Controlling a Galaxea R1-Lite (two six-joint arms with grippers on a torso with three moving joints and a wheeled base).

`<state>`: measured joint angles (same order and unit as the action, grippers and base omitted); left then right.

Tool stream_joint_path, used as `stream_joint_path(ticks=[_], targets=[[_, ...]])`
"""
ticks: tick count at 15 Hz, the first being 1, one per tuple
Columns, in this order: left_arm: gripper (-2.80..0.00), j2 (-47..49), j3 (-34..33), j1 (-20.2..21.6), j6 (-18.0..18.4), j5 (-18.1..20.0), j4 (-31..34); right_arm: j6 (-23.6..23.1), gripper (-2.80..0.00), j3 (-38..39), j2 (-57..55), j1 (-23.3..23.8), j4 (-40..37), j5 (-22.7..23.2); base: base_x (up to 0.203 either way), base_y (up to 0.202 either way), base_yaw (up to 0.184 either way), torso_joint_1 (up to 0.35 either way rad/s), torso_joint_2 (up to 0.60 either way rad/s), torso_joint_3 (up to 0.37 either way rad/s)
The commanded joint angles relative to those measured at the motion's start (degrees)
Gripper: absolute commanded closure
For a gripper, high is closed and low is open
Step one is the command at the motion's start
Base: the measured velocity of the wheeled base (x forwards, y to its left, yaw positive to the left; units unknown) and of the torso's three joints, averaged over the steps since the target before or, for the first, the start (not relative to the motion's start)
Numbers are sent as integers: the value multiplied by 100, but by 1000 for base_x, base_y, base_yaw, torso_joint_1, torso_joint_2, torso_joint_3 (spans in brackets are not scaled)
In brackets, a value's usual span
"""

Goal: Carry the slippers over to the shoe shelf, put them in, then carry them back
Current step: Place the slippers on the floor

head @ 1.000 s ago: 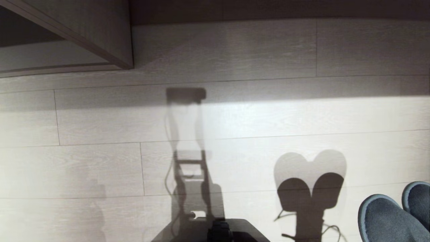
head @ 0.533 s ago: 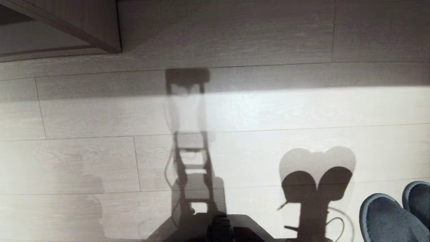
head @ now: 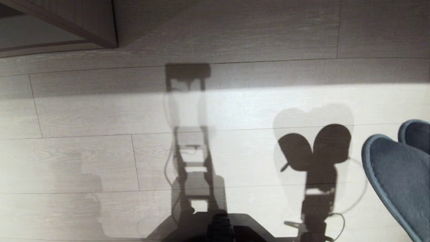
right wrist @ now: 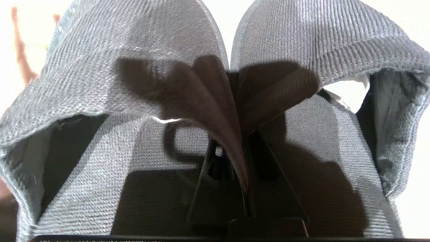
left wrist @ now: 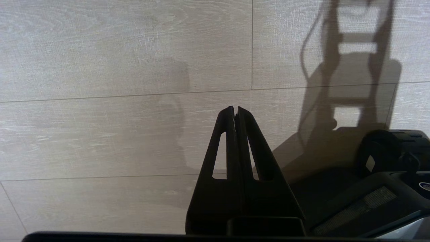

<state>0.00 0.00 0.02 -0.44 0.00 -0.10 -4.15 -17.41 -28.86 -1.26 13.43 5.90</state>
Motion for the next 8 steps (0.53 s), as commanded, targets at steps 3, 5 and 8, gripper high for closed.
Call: stream_joint_path(ticks=[3,5,8], targets=[[0,-9,0,3,0,0,1,-215,0,-847,-3569,-34,2359,34,0,0,0,0,0,0],[0,-9,0,-2,0,0,1,-320,0,-1618,-4944,-41,3696,25,0,0,0,0,0,0],[0,-9,0,-2,8,0,1,-419,0,-2935,-6225,-55,5011,39,0,0,0,0,0,0]])
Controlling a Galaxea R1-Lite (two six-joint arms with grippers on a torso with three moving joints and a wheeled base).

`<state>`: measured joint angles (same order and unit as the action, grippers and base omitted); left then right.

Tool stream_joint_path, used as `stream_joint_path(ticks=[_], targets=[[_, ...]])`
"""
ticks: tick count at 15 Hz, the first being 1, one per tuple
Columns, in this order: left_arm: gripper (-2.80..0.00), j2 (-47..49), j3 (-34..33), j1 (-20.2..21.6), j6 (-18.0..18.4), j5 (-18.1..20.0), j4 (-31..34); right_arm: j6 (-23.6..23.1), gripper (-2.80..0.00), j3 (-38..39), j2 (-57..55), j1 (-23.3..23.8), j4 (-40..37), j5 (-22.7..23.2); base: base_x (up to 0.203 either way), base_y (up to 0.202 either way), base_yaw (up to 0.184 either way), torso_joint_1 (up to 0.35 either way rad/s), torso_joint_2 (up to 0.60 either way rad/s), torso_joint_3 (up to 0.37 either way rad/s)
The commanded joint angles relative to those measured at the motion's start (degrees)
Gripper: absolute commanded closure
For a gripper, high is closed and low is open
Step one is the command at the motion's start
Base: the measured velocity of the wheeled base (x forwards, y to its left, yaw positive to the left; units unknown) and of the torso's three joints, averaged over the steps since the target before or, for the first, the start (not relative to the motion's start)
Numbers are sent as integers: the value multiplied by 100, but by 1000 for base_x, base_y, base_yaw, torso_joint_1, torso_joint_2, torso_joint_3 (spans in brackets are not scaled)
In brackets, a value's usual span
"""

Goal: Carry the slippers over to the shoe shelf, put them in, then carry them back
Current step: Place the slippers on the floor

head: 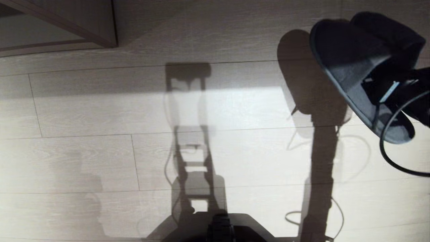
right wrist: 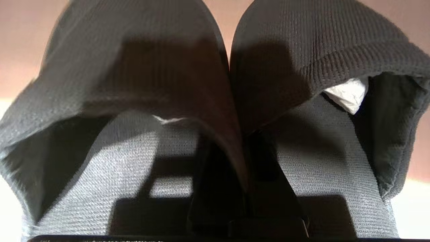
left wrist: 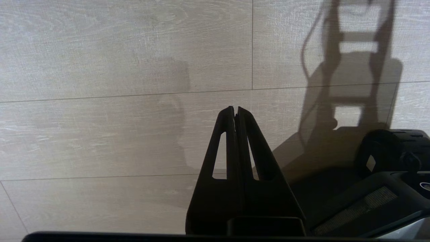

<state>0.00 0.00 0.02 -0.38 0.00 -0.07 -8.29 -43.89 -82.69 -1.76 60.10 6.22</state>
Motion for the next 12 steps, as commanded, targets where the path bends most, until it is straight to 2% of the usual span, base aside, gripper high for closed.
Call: stream_joint_path(ticks=[1,5,10,11,12], targets=[[0,-9,0,4,3,0,-1,-10,0,-441,-1049,-7,608,14,0,0,0,0,0,0],[0,-9,0,1,3,0,-1,-53,0,-376,-1864,-5,1915,-47,0,0,0,0,0,0],[0,-9,0,6,16,-8,-1,-60,0,-25,-2030,-9,2111,-103,0,0,0,0,0,0],[0,-9,0,-2,20,-9,-1,-59,-280,-14,-2062,-9,2140,-103,0,0,0,0,0,0],[0,-9,0,6,20,-9,-1,-67,-280,-14,-2099,-3,2201,-111,0,0,0,0,0,0]])
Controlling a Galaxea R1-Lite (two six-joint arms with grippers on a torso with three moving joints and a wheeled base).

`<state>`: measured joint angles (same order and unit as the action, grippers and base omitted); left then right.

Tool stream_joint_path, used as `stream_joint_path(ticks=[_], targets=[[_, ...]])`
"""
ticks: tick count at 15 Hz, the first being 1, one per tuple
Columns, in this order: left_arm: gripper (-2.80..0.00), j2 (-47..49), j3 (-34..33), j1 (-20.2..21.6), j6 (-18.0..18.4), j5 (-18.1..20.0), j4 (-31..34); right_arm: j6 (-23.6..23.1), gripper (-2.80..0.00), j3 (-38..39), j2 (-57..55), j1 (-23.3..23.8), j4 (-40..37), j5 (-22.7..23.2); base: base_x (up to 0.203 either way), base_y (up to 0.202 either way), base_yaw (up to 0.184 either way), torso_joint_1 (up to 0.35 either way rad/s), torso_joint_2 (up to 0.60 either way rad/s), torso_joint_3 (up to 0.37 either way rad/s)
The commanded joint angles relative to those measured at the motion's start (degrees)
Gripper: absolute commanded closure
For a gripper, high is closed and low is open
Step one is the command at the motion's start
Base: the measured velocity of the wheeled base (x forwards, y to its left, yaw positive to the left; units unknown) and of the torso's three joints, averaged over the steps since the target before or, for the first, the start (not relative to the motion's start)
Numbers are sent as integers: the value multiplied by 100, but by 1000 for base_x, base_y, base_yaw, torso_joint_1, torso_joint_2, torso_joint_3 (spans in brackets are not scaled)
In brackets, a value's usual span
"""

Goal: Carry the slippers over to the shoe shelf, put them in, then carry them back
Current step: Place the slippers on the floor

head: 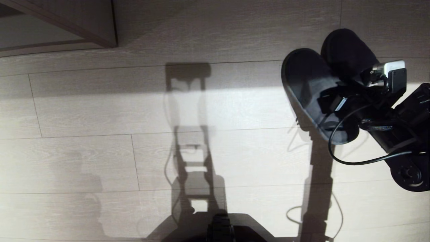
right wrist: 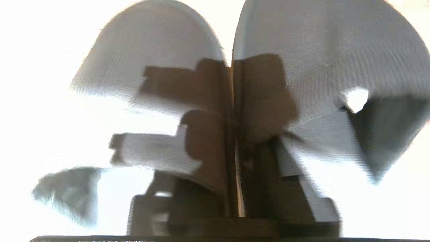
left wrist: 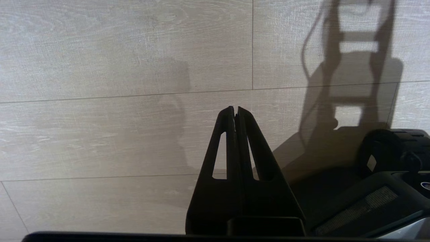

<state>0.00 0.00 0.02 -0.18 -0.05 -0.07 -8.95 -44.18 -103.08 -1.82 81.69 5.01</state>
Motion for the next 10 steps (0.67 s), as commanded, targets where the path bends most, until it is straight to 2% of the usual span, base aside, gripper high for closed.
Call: stream_joint_path(ticks=[1,8,10], targets=[[0,-9,0,6,1,-4,-1,-10,-280,15,-72,5,58,-25,0,0,0,0,0,0],[0,-9,0,-2,-8,-13,-1,-37,-280,227,-121,-3,39,-116,0,0,0,0,0,0],[0,-9,0,-2,-8,-13,-1,-90,-280,683,-76,-1,22,-120,0,0,0,0,0,0]])
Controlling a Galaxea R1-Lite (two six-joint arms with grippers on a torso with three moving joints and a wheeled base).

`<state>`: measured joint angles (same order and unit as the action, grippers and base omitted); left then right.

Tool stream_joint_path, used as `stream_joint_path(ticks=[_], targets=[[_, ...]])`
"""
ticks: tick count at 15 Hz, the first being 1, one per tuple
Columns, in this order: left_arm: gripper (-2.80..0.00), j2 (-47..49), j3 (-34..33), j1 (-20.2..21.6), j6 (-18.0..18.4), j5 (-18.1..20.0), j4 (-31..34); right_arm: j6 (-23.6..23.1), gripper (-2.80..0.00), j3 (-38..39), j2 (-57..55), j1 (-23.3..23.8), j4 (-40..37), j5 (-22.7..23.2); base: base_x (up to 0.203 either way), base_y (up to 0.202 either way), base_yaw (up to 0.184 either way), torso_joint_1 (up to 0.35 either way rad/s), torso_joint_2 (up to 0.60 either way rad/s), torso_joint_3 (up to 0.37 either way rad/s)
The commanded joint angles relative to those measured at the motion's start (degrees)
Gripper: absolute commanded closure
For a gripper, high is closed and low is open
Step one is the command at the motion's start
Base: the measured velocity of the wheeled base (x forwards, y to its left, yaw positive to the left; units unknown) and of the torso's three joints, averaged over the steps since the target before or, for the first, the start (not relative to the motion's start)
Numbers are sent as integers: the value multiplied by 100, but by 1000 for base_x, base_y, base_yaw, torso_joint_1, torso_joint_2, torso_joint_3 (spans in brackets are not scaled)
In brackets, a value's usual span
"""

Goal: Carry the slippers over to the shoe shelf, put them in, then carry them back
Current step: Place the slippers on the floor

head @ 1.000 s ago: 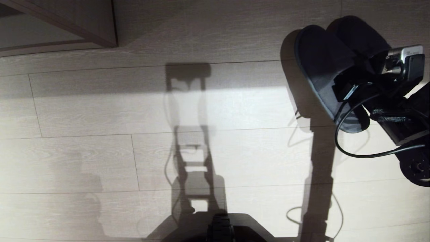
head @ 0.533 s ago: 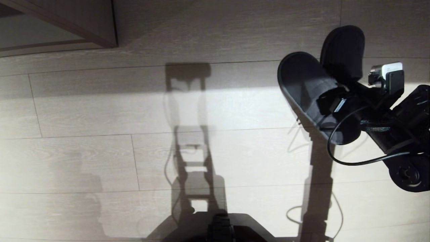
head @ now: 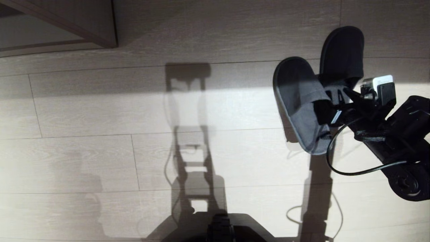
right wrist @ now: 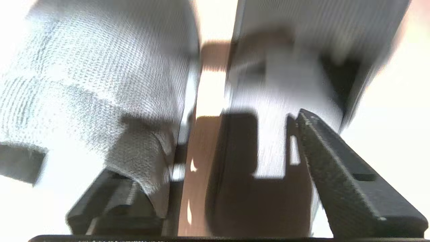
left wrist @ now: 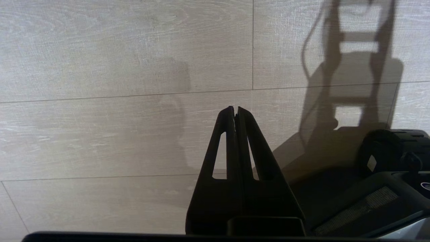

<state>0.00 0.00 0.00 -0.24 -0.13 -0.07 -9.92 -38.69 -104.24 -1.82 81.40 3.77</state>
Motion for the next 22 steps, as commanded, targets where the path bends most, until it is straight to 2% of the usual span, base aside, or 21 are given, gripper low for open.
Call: stream_joint_path(ticks=[1,4,13,16,20,22], targets=[[0,-9,0,0,-2,-4,-1,-75,-280,319,76,4,18,2,0,0,0,0,0,0],[0,-9,0,0,-2,-4,-1,-247,-280,685,220,-2,-307,-50,0,0,0,0,0,0],[0,-9,0,7,-11,-4,-1,-143,-280,882,330,-3,-557,82,0,0,0,0,0,0],[0,-9,0,3,-20,-4,-1,183,-280,961,475,-3,-704,591,0,0,0,0,0,0],[0,-9,0,0,-20,-4,-1,369,-280,945,489,-3,-863,1182,0,0,0,0,0,0],[0,-9,0,0,-20,-4,-1,394,-280,916,493,-3,-863,1232,0,0,0,0,0,0]])
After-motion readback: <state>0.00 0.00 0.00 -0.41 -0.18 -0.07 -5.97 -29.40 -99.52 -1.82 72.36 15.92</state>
